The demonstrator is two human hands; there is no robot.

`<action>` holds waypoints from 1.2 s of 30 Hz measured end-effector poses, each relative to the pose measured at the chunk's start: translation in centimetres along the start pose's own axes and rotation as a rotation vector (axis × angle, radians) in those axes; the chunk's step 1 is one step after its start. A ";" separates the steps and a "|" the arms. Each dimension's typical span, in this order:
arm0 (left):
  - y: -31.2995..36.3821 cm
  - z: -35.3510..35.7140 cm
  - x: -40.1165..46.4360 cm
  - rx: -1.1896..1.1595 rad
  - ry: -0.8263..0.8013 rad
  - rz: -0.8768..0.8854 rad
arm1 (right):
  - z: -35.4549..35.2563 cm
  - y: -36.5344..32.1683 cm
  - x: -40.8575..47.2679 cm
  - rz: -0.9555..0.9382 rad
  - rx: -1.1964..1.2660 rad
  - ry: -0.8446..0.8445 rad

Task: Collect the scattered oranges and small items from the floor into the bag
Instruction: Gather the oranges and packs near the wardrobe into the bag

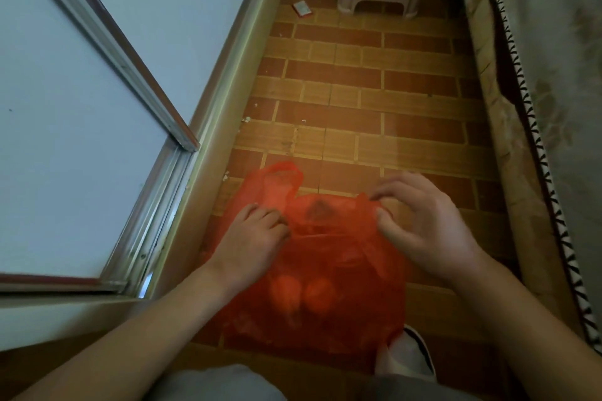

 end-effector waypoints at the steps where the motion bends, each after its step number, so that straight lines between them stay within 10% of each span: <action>1: 0.3 -1.0 -0.9 0.012 -0.013 0.032 | 0.7 0.0 0.9 -0.017 -0.036 -0.002; 15: -3.9 -3.7 -11.3 0.218 -0.412 -0.050 | 16.1 3.2 -1.1 0.077 -0.389 -0.857; 26: -3.3 1.5 -17.7 -0.332 -1.023 -0.480 | 16.9 4.1 -5.7 0.111 -0.380 -0.889; 33: -0.3 -8.5 -8.4 -0.570 -0.932 -0.362 | 17.7 -0.6 -4.3 -0.160 -0.252 -0.679; 36: 0.9 -9.5 -4.0 -0.501 -0.595 -0.356 | 19.1 -0.3 -5.2 -0.172 -0.247 -0.767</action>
Point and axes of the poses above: each hand's wrist, its own x-axis towards the middle knuckle, its own z-axis out of the palm, y = z × x, the point moved 3 cm from there along x, towards the middle knuckle, and after that the axes turned 8 degrees about -z, right-handed, at the moved point
